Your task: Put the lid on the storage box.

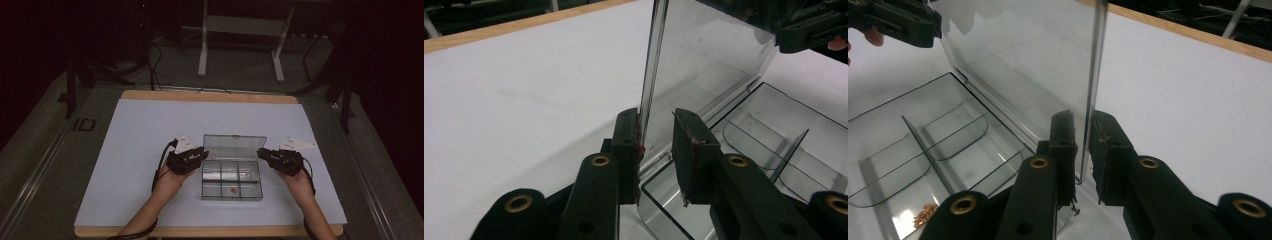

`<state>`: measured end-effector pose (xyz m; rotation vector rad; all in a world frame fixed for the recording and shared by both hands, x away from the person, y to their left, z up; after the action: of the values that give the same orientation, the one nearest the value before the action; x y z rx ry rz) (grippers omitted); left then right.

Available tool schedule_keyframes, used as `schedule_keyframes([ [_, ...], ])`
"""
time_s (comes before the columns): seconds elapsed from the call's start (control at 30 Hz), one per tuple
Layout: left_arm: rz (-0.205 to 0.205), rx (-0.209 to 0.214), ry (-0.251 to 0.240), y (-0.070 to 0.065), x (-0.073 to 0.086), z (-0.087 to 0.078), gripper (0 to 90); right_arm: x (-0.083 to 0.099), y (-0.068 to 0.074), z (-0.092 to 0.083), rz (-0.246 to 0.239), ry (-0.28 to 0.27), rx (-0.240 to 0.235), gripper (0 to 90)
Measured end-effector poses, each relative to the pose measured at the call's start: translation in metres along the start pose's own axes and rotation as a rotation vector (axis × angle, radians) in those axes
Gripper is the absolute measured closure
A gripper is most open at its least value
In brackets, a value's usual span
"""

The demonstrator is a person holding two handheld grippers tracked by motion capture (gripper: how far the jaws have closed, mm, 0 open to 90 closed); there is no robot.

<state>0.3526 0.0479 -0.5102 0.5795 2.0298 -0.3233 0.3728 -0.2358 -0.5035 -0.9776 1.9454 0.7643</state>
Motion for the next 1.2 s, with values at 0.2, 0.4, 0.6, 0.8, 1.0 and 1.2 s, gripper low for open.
schedule_keyframes([
  [0.2, 0.019, 0.004, 0.010, -0.003, 0.004, -0.003, 73.2, 0.005, 0.002, -0.003, 0.011, -0.004, -0.017, 79.9],
  [0.4, 0.031, 0.009, 0.008, -0.005, 0.009, -0.008, 73.2, 0.009, 0.005, -0.005, 0.019, -0.004, -0.028, 79.0],
  [0.6, 0.029, 0.025, 0.001, -0.007, 0.014, -0.013, 73.3, 0.015, 0.008, -0.006, 0.018, 0.010, -0.040, 78.8],
  [0.8, 0.040, 0.030, 0.002, -0.010, 0.018, -0.015, 73.3, 0.021, 0.010, -0.007, 0.024, 0.015, -0.050, 78.8],
  [1.0, 0.048, 0.021, 0.003, -0.009, 0.022, -0.018, 73.3, 0.026, 0.012, -0.006, 0.035, 0.027, -0.062, 75.5],
  [1.2, 0.044, 0.025, 0.009, -0.009, 0.026, -0.019, 73.3, 0.031, 0.012, -0.005, 0.058, 0.029, -0.065, 68.9],
])
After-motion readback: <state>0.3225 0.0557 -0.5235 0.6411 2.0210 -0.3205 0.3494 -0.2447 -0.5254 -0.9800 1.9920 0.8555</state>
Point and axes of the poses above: each handheld gripper's, and its own axes: z roughly forward along the jaws, x roughly out of its underside, y roughly to its left, the point moved 5 cm from there along z, roughly forward along the jaws, and after that the axes turned 12 degrees about -x, right-handed, at the moved point
